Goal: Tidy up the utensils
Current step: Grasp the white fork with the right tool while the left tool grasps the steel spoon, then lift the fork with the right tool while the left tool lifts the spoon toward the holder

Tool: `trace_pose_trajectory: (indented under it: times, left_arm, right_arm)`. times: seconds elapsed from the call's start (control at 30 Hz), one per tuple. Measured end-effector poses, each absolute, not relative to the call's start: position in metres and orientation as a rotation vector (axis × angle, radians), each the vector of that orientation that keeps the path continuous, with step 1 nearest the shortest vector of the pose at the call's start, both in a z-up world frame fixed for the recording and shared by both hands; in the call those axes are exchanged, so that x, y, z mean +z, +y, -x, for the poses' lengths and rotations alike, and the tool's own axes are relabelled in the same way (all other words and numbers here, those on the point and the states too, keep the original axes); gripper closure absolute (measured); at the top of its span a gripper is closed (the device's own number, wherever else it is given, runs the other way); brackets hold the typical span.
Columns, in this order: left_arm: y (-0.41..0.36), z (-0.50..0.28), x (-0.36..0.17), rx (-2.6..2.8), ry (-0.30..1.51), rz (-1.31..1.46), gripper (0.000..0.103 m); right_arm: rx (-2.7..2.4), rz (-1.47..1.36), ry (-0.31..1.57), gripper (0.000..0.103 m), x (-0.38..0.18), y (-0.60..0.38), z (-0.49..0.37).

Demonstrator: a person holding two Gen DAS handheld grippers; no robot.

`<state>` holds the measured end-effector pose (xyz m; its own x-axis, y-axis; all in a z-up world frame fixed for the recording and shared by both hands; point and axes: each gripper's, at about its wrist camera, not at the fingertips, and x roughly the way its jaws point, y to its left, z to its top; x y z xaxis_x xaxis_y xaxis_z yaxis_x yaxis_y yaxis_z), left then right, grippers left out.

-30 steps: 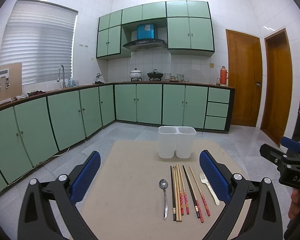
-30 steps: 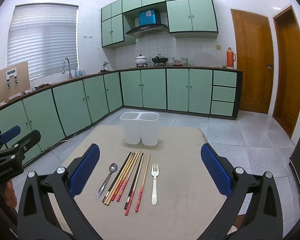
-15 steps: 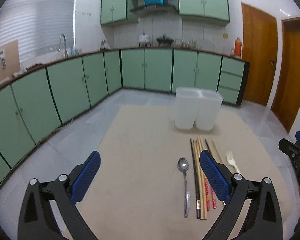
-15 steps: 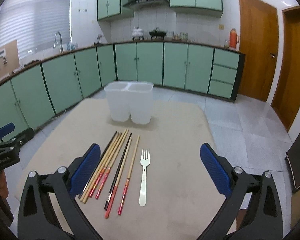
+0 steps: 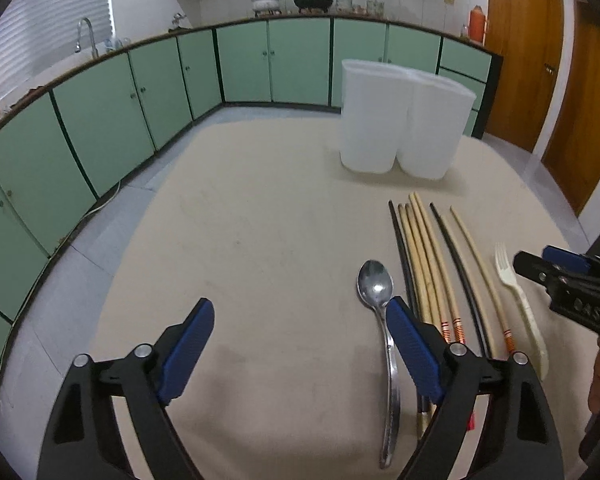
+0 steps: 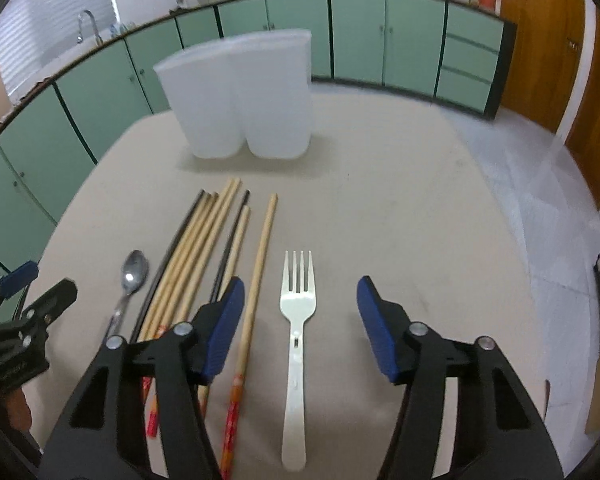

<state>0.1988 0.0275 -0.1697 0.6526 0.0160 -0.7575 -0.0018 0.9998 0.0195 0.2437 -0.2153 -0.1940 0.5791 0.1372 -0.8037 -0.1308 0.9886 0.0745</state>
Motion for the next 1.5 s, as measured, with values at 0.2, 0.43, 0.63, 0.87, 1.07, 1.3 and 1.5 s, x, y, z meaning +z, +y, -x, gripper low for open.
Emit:
trace_pose_trajectory:
  times: [0.2, 0.43, 0.63, 0.87, 1.07, 1.3, 1.5]
  left_arm:
    - [0.026, -0.213, -0.177, -0.009, 0.902, -0.001, 0.018]
    - [0.016, -0.233, -0.182, -0.034, 0.933, -0.010, 0.018]
    - [0.010, -0.247, -0.188, -0.052, 0.967, -0.001, 0.018]
    - [0.010, -0.257, -0.200, -0.047, 1.012, -0.002, 0.018]
    - [0.008, -0.262, -0.200, -0.063, 1.027, -0.029, 0.018]
    - [0.009, -0.262, -0.198, -0.069, 1.031, -0.023, 0.038]
    - [0.010, -0.262, -0.193, -0.134, 1.018, -0.008, 0.075]
  right_arm:
    - [0.151, -0.005, 1.012, 0.056, -0.207, -0.209, -0.263]
    - [0.121, -0.023, 1.068, 0.064, -0.217, -0.205, -0.272]
    - [0.130, -0.028, 1.069, 0.064, -0.215, -0.207, -0.270]
    - [0.132, -0.005, 1.068, 0.064, -0.216, -0.205, -0.273]
    - [0.138, -0.019, 1.088, 0.062, -0.215, -0.207, -0.277]
    - [0.145, 0.001, 1.102, 0.081, -0.213, -0.205, -0.282]
    - [0.172, -0.018, 1.092, 0.082, -0.209, -0.211, -0.280]
